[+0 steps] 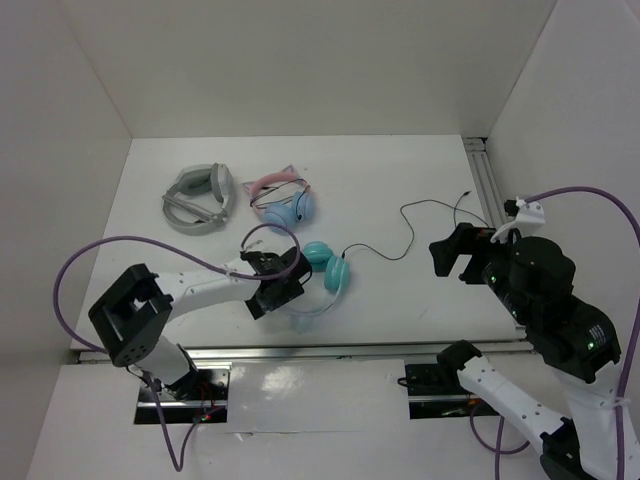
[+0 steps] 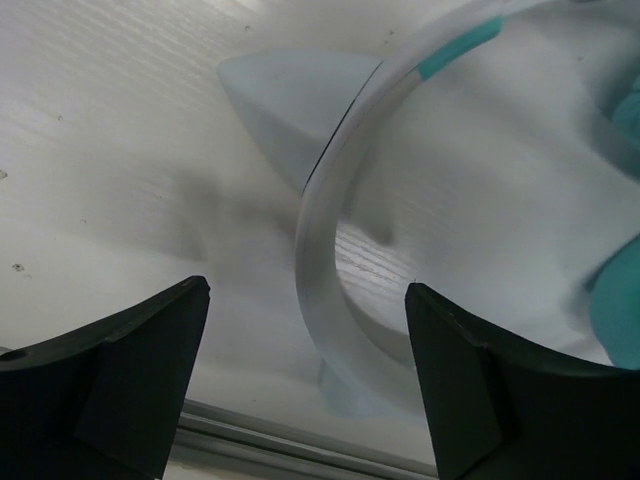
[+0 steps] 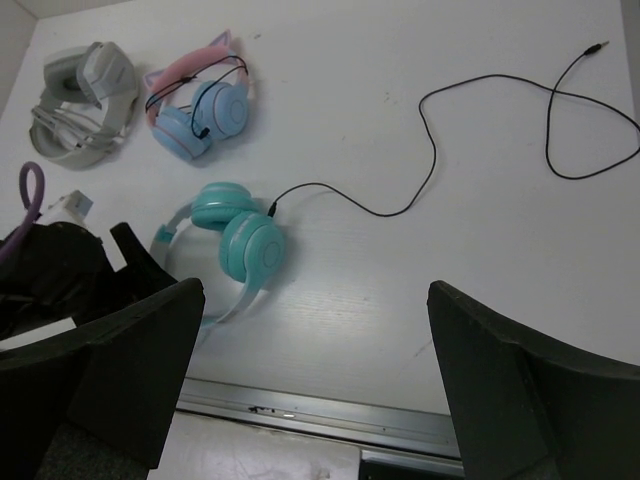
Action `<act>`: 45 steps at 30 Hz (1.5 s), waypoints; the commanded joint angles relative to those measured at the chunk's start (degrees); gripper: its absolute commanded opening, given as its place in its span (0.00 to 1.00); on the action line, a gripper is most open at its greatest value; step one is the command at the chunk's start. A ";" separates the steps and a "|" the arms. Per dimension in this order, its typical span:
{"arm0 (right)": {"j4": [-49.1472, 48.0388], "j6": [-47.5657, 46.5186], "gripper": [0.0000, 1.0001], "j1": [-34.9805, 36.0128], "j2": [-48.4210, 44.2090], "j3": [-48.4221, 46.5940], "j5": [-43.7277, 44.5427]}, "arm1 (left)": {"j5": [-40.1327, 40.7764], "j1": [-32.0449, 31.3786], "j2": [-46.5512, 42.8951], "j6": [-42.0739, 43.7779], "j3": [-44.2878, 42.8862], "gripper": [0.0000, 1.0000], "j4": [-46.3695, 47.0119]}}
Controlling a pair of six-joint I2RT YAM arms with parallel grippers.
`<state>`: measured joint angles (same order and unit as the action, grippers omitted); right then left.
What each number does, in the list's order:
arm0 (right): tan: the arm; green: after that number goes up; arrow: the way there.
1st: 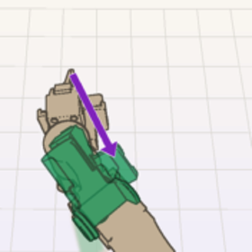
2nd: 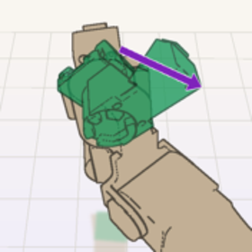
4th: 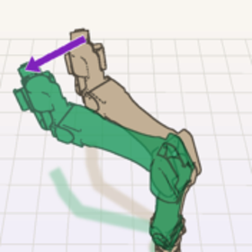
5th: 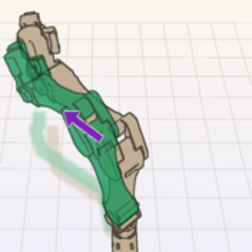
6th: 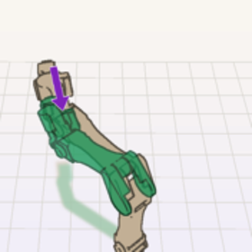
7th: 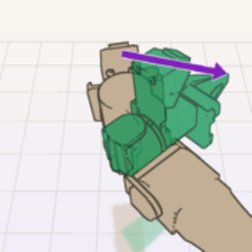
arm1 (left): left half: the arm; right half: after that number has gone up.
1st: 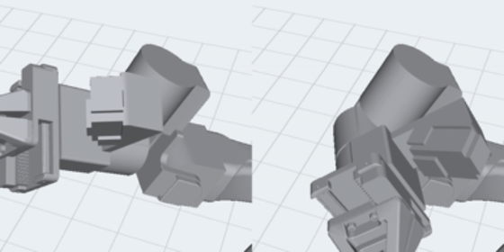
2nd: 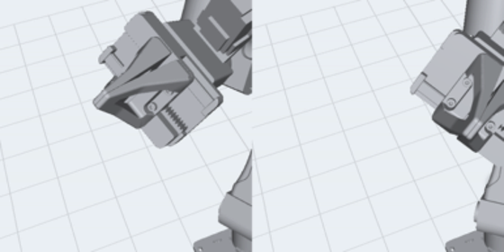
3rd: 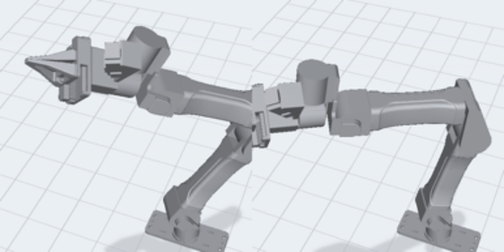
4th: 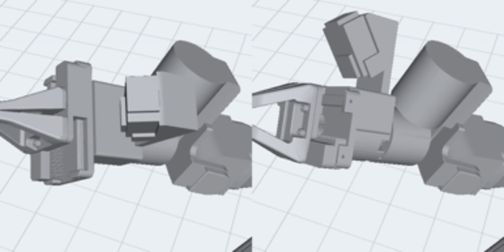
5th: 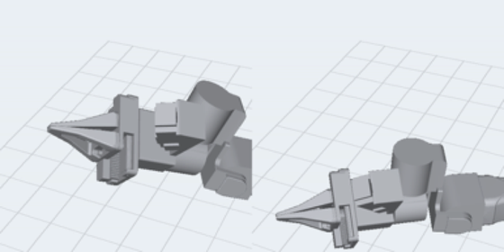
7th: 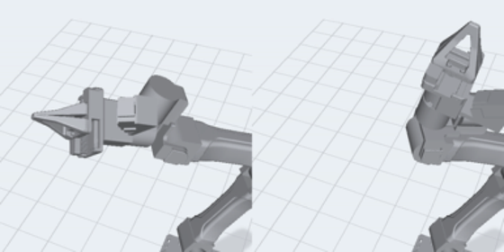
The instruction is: Wrap the headphones
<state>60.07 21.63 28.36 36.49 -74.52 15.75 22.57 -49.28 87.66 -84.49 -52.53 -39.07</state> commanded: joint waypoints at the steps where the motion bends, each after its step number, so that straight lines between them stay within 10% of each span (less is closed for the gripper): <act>1: -2.94 -0.97 1.00 0.29 -1.59 0.69 -0.37 | 2.39 -0.82 2.86 -6.12 0.68 0.91 -0.75; 11: -5.75 -1.50 1.00 0.29 -1.60 2.62 -2.74 | 0.90 -0.73 8.67 -8.15 2.96 0.76 0.30; 21: -7.51 -1.50 1.00 0.29 -2.65 3.68 -3.27 | -2.35 -0.73 8.67 -7.01 3.48 0.02 0.92; 27: -11.28 -0.28 1.00 0.29 -2.65 7.36 -5.10 | 2.88 -3.19 3.32 -4.90 -0.62 0.00 -8.27; 33: -39.29 1.49 1.00 0.29 -10.99 25.72 -31.89 | 23.01 -8.46 -8.80 -5.35 -16.71 0.00 -37.02; 45: -89.40 3.51 1.00 0.29 -10.85 52.99 -27.96 | 26.83 0.32 -21.92 36.05 -44.22 0.00 -34.76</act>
<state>-9.78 25.10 28.36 22.15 -22.52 -14.41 47.68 -50.50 64.42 -60.51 -93.06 -74.28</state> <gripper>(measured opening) 0.999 0.239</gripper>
